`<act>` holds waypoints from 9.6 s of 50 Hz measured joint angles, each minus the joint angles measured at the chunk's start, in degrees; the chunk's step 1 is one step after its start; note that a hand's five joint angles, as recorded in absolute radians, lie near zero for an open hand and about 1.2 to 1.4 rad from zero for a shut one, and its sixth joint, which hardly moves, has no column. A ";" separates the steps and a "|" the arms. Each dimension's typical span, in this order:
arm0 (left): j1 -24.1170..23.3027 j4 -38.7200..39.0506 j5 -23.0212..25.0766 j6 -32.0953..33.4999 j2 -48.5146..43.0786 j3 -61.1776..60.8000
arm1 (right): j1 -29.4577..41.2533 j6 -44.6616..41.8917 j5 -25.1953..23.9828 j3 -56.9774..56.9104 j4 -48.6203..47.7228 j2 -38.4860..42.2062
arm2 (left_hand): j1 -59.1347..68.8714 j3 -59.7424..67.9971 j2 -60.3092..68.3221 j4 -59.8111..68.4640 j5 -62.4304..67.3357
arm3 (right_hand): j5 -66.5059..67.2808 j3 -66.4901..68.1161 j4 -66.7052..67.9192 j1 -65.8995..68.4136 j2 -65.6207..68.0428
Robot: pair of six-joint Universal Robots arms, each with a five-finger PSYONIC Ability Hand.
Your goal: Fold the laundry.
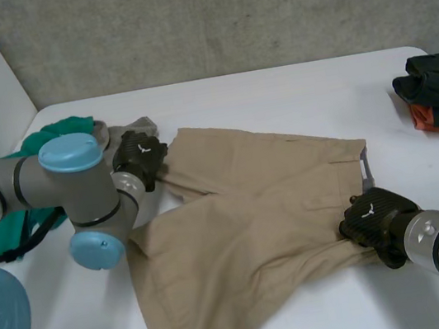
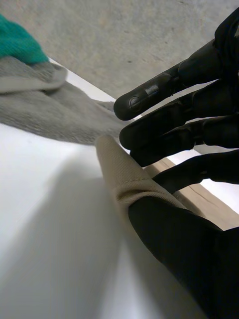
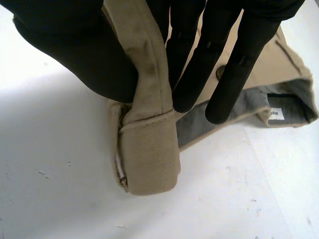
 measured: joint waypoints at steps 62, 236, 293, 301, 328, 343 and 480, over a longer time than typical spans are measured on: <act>-14.70 -21.06 -6.23 -36.63 37.19 -46.39 | -7.91 28.85 -9.40 -9.49 -3.63 3.72 | -35.51 -38.14 -38.48 -38.70 -35.73 | 0.00 0.00 0.00 -0.02 0.00; -8.84 7.84 -9.48 -24.24 34.88 -35.85 | 13.18 -20.08 -21.31 -14.92 -28.59 14.08 | -54.28 -56.28 -56.94 -56.88 -52.79 | -1.36 -0.31 -0.19 0.41 -0.75; -15.76 -18.15 -6.25 -23.57 0.84 5.97 | 1.62 33.69 -6.32 -33.48 -5.18 26.44 | -54.28 -56.28 -56.94 -56.88 -52.79 | -55.12 -56.84 -57.06 -48.35 -55.20; -16.19 -17.38 -5.68 -24.08 7.01 5.53 | 1.94 31.88 -6.17 -29.84 -7.70 18.48 | -54.28 -56.28 -56.94 -56.88 -52.79 | -55.18 -56.84 -57.05 -48.35 -55.21; -10.07 -12.88 25.26 -30.79 32.13 -12.37 | 6.63 20.62 -7.07 9.03 -44.17 6.58 | -54.16 -56.27 -56.86 -56.86 -52.79 | -55.18 -56.84 -57.05 -48.35 -55.21; -9.88 -12.61 24.50 -30.83 31.55 -13.60 | 8.10 19.33 -6.37 3.17 -47.56 14.71 | -54.13 -56.27 -56.84 -56.84 -52.79 | -50.72 -51.83 -52.25 -45.40 -50.48; 2.33 1.17 -0.48 -33.84 40.21 -14.18 | -32.26 29.65 -15.37 -19.74 -45.49 -5.01 | -54.10 -56.16 -56.83 -56.76 -52.80 | -55.13 -56.78 -57.01 -48.26 -55.19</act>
